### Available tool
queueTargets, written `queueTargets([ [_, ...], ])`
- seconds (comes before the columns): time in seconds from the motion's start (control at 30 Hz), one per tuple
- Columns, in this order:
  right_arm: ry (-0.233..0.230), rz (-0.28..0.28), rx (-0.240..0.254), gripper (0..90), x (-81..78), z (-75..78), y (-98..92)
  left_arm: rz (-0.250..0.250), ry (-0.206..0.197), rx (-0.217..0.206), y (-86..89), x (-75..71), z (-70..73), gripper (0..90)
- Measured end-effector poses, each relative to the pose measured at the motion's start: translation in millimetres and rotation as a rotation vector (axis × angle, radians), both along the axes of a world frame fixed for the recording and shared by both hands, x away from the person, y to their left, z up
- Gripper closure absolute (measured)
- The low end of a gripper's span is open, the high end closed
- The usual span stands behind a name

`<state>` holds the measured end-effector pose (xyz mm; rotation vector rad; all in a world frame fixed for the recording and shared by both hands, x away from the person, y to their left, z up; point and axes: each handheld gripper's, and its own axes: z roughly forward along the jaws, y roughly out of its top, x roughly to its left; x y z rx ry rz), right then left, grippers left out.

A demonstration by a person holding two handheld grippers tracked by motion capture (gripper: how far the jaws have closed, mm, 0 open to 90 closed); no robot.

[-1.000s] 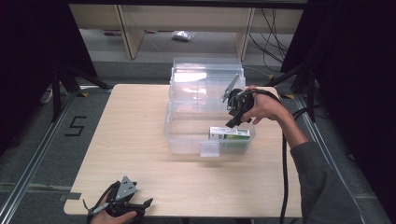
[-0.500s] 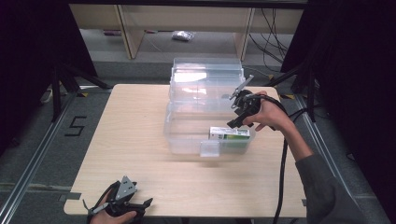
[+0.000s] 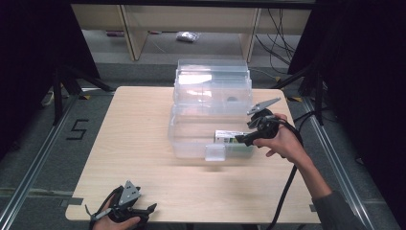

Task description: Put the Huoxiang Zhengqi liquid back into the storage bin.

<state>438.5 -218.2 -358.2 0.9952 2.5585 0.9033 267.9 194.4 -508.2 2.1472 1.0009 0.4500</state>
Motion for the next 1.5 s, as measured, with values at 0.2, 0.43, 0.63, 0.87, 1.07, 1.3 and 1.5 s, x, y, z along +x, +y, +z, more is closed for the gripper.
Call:
queueTargets([
  [0.2, -0.04, 0.016, 0.037, 26.7, -17.8, -6.1, -4.0, 0.001, 0.001, -0.015, -0.3, 0.2, -0.2, 18.1],
  [0.43, -0.081, -0.037, 0.077, 26.6, -38.9, -15.0, -10.4, 0.0, 0.002, -0.017, -0.5, 0.2, -0.3, 18.1],
  [0.63, -0.105, -0.032, 0.089, 27.2, -51.4, -25.4, -18.3, -0.003, 0.001, 0.004, 0.3, 0.9, -0.1, 18.1],
  [0.87, -0.141, -0.039, 0.115, 27.2, -67.0, -33.1, -23.1, -0.016, 0.003, 0.025, 1.4, 1.2, 0.5, 18.1],
  [1.07, -0.13, -0.034, 0.122, 27.2, -79.2, -38.7, -23.4, -0.019, 0.002, 0.028, 1.5, 1.2, 0.5, 18.1],
  [1.3, -0.128, -0.036, 0.144, 27.2, -88.1, -49.4, -21.9, -0.013, 0.001, 0.022, 0.8, 1.2, 0.2, 18.1],
  [1.5, -0.147, -0.039, 0.152, 27.2, -95.1, -58.3, -20.4, -0.016, 0.003, 0.025, 0.9, 1.0, 0.3, 18.1],
])
